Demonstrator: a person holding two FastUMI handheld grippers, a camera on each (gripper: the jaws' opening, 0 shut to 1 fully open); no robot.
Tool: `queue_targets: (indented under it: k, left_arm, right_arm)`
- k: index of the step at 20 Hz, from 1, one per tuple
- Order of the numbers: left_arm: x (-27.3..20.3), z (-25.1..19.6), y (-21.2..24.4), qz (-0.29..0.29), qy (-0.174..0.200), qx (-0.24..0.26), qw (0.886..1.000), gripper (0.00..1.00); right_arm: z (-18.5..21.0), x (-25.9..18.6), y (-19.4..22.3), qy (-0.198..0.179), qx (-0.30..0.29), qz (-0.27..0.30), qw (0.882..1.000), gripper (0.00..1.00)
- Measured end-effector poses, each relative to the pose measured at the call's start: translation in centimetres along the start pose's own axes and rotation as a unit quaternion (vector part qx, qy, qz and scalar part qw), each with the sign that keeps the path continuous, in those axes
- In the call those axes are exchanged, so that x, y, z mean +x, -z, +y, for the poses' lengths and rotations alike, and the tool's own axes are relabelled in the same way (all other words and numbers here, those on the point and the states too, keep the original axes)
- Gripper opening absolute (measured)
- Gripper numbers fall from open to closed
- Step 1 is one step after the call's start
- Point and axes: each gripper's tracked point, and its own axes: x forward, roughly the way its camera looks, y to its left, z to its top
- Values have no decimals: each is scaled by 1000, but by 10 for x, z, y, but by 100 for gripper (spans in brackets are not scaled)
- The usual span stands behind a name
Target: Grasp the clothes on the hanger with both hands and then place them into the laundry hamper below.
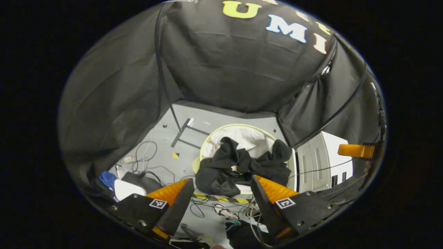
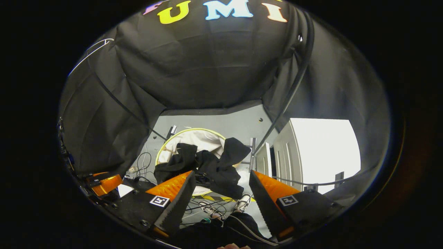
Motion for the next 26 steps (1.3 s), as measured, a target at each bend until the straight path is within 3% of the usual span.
queue_targets:
  k: [2, 3, 5, 6, 7, 11, 16, 19, 22, 26]
  left_arm:
    - [-20, -23, -23, -33, 4, 12, 999, 96]
    - [-35, -38, -35, -50, 8, 10, 999, 96]
    - [-68, -71, -63, -95, 16, 9, 995, 96]
    - [-83, -89, -82, -119, 16, 16, 993, 96]
    - [-99, -104, -98, -146, 13, 25, 989, 96]
    - [-179, -162, -183, -280, 1, 58, 958, 96]
    - [-253, -198, -276, -394, -3, 63, 917, 96]
    - [-281, -205, -301, -453, 3, 46, 890, 96]
    - [-306, -211, -321, -489, 9, 35, 871, 96]
    - [-343, -210, -327, -507, 11, 29, 861, 96]
  right_arm:
    - [-9, -14, -8, -1, 12, -18, 1000, 94]
    - [-14, -23, -18, -2, 25, -40, 999, 99]
    - [-21, -39, -42, -6, 52, -83, 995, 99]
    - [-27, -46, -53, -8, 57, -104, 993, 94]
    - [-35, -54, -66, -6, 55, -128, 990, 99]
    - [-57, -105, -130, -6, 30, -252, 967, 98]
    - [-74, -194, -188, -22, 1, -389, 921, 93]
    - [-82, -234, -204, -25, -24, -445, 895, 92]
    - [-74, -263, -205, -30, -48, -462, 885, 92]
    - [-69, -292, -199, -38, -51, -485, 872, 94]
